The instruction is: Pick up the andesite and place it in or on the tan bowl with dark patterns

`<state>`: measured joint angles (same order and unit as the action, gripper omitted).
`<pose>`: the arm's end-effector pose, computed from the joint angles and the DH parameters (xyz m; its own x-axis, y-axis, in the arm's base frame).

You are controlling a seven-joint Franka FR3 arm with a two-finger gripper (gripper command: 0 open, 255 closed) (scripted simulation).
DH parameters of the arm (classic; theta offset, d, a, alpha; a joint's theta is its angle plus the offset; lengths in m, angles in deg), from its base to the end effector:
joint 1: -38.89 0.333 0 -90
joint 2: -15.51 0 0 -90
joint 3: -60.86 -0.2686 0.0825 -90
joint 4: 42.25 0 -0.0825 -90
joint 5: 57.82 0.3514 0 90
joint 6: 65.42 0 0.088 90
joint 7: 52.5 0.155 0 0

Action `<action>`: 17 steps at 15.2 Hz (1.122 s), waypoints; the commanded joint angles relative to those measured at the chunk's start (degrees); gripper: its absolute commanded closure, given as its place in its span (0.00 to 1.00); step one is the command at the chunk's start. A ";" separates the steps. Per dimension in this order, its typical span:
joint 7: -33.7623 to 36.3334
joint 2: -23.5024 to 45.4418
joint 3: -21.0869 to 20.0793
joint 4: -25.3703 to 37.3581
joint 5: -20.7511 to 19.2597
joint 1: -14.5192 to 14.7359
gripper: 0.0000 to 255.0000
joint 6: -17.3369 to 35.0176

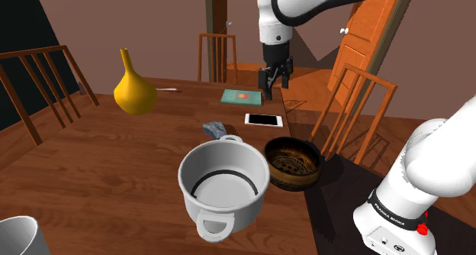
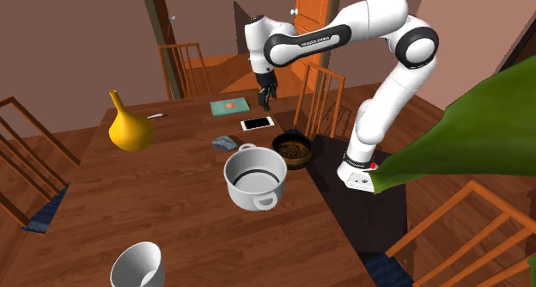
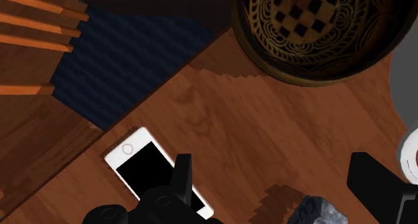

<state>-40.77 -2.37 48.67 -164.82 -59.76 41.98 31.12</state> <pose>0.4084 0.1091 0.4361 0.9911 0.0451 -0.1254 0.0610 -0.9902 0.1255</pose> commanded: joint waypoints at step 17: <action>12.11 42.76 -5.48 34.82 -11.57 7.31 0.00 1.94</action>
<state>-29.22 37.74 43.21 -132.91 -70.57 48.47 33.71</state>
